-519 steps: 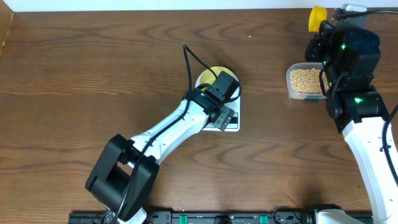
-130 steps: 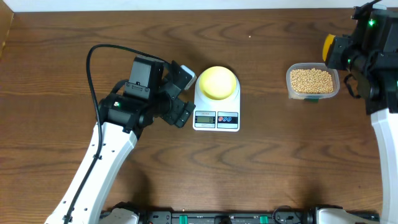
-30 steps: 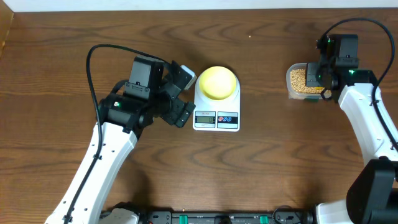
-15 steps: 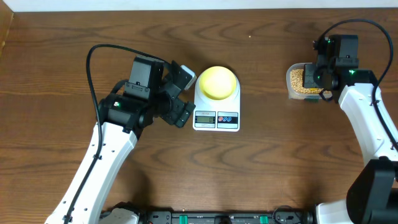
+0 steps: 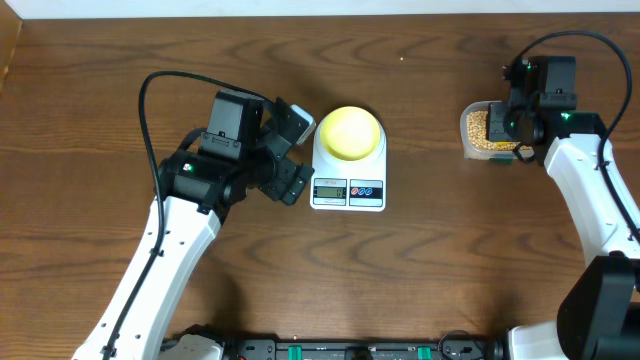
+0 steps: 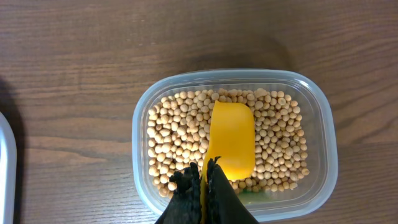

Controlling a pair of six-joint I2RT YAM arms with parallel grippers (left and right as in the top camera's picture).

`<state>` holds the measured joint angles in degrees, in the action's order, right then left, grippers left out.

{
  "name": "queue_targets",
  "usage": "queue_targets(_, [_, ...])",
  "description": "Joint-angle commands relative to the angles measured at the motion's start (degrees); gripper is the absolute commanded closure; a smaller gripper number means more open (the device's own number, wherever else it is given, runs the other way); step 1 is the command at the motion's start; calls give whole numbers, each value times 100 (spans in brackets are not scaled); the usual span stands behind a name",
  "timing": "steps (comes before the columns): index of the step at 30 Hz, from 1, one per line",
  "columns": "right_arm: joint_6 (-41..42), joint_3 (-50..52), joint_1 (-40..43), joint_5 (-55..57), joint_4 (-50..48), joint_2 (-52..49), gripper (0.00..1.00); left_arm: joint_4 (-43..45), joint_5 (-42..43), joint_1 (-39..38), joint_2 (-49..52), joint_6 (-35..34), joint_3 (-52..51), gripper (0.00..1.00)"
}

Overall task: Scoop item into bowl and weigh 50g on scale
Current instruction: 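Push the scoop down into the soybeans with the right gripper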

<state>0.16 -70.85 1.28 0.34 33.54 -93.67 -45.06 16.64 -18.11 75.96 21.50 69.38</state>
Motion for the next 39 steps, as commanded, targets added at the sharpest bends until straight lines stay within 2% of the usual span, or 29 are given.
queue_targets(1, [20, 46, -57, -225, 15, -44, 99, -15, 90, 2, -37, 96, -83, 11])
queue_targets(39, [20, 46, -61, -509, -146, -44, 99, -13, 90, 2, -37, 96, -83, 11])
